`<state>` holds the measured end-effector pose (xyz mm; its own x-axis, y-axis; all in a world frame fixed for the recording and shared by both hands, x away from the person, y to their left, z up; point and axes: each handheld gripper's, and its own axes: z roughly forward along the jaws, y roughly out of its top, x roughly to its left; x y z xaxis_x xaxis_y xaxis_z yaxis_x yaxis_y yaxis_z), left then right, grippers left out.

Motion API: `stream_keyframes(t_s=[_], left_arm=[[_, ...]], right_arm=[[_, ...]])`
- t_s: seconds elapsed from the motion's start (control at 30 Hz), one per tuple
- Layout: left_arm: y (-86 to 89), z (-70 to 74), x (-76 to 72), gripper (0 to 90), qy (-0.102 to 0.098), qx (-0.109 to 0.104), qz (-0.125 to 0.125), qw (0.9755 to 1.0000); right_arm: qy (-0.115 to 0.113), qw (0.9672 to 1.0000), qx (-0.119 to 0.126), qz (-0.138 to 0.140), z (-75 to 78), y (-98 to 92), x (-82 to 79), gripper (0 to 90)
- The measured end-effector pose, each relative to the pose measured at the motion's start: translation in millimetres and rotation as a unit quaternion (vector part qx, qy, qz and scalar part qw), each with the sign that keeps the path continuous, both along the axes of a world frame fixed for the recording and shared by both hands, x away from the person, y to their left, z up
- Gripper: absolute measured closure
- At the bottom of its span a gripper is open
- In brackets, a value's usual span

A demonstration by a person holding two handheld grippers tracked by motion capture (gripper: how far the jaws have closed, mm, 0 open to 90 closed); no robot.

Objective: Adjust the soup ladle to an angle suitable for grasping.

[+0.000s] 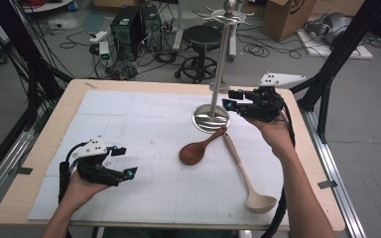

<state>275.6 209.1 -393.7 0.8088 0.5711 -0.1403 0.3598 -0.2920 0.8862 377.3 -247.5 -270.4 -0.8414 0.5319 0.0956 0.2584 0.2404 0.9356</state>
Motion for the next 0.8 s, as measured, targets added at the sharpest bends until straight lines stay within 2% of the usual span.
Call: stream_keyframes(t_s=[0.4,0.8], left_arm=[[-2.3,-0.6,0.3,17.4,-0.001,0.003,-0.001,1.0000],[-3.9,-0.4,-0.9,17.4,-0.001,0.003,-0.002,1.0000]], right_arm=[[0.032,0.9993,-0.019,-0.007,-40.0,-9.0,-11.4,52.9],[0.051,0.9980,-0.030,-0.020,-66.7,-21.3,-25.1,52.9]])
